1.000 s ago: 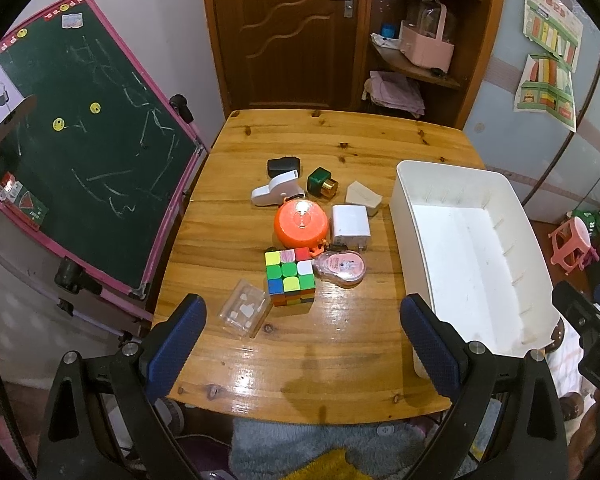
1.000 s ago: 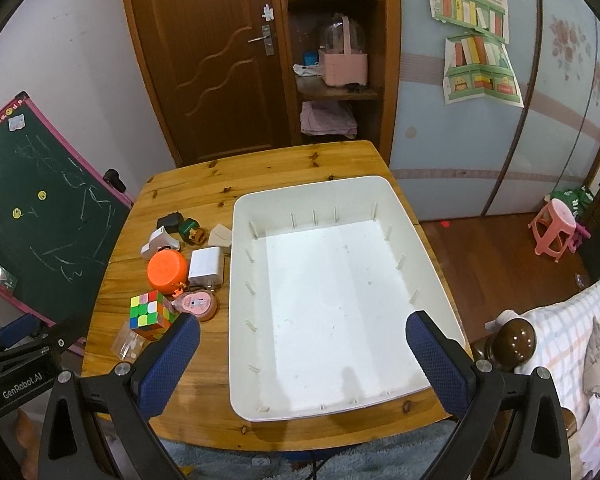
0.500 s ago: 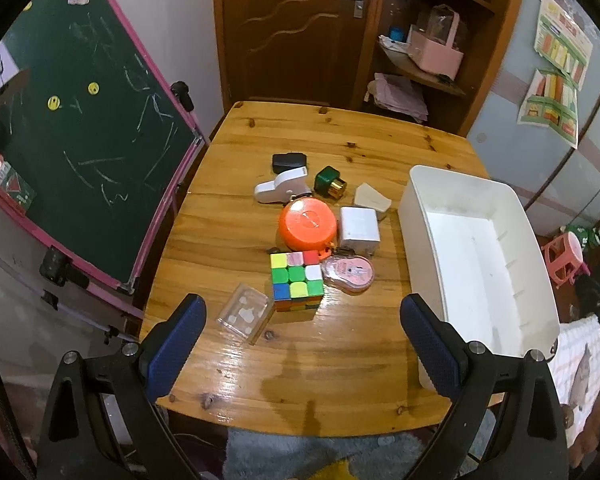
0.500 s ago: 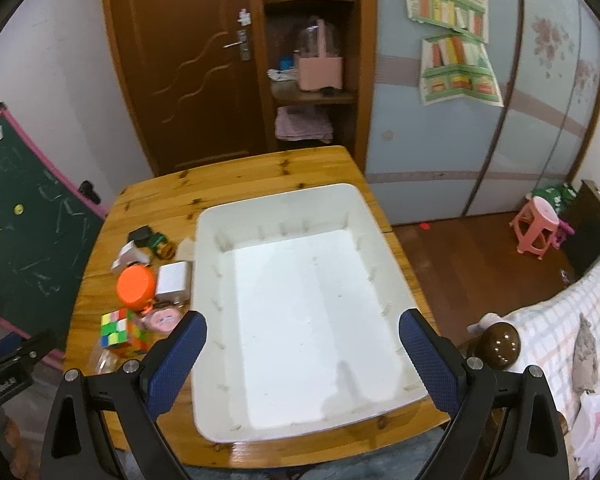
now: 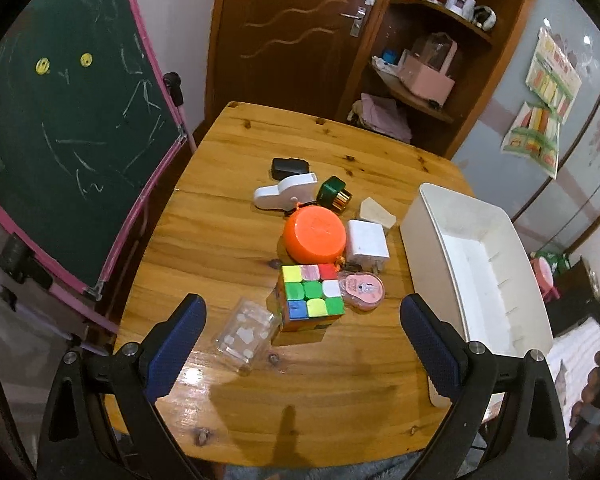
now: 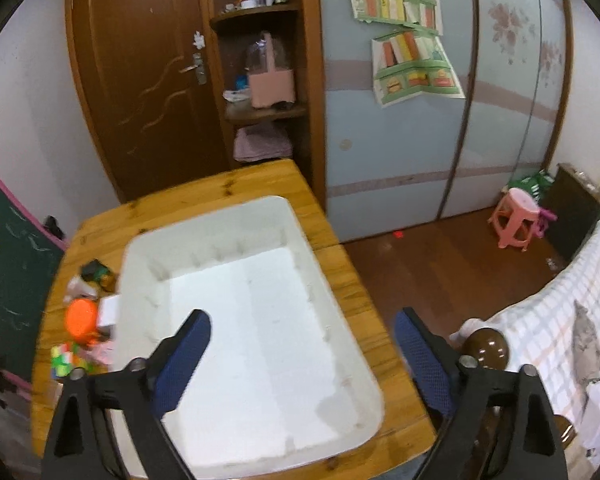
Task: Organize rigid objects
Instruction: 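Grasp the clear plastic box with the left gripper while the right gripper steadies the bin rim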
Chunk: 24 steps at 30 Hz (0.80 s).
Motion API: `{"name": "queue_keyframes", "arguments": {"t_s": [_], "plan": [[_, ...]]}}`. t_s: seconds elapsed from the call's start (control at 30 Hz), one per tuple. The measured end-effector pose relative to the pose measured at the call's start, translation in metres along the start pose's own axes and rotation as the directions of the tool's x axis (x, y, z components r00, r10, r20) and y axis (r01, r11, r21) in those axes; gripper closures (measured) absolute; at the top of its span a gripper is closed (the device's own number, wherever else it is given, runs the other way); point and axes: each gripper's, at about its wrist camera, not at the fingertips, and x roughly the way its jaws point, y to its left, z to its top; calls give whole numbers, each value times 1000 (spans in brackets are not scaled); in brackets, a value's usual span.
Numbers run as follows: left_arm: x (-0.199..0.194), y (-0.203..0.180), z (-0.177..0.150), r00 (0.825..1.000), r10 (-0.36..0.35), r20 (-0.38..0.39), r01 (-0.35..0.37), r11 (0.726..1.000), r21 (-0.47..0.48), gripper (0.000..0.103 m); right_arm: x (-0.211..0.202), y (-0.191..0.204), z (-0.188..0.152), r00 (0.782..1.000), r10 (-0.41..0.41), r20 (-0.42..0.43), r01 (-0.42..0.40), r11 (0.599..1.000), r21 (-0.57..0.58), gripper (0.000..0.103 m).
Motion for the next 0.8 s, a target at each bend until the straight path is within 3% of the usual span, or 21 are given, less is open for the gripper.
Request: {"name": "queue_keyframes", "arguments": {"t_s": [0.07, 0.23, 0.4, 0.5, 0.6, 0.67, 0.8], "plan": [[3, 5, -2, 1000, 1, 13, -1, 1000, 3, 5, 14, -7, -2, 999, 7, -36, -7, 1000, 5, 20], [28, 15, -1, 997, 56, -48, -56, 998, 13, 5, 55, -24, -7, 988, 16, -154, -9, 999, 43, 29], [55, 29, -2, 985, 120, -126, -116, 993, 33, 5, 88, -35, -11, 968, 5, -251, 7, 999, 49, 48], [63, 36, -5, 981, 110, -159, -105, 994, 40, 5, 103, -42, -12, 950, 25, -311, -1, 997, 76, 57], [73, 41, -9, 973, 70, -218, -62, 997, 44, 5, 108, -41, -12, 945, 19, -325, -2, 999, 51, 63], [77, 39, -12, 969, 59, -239, -46, 997, 61, 5, 113, -38, -12, 940, 22, -340, -12, 999, 31, 74], [85, 33, -18, 960, 60, -273, -29, 993, 117, 5, 122, -33, -13, 928, 23, -371, -23, 1000, 6, 79]]}}
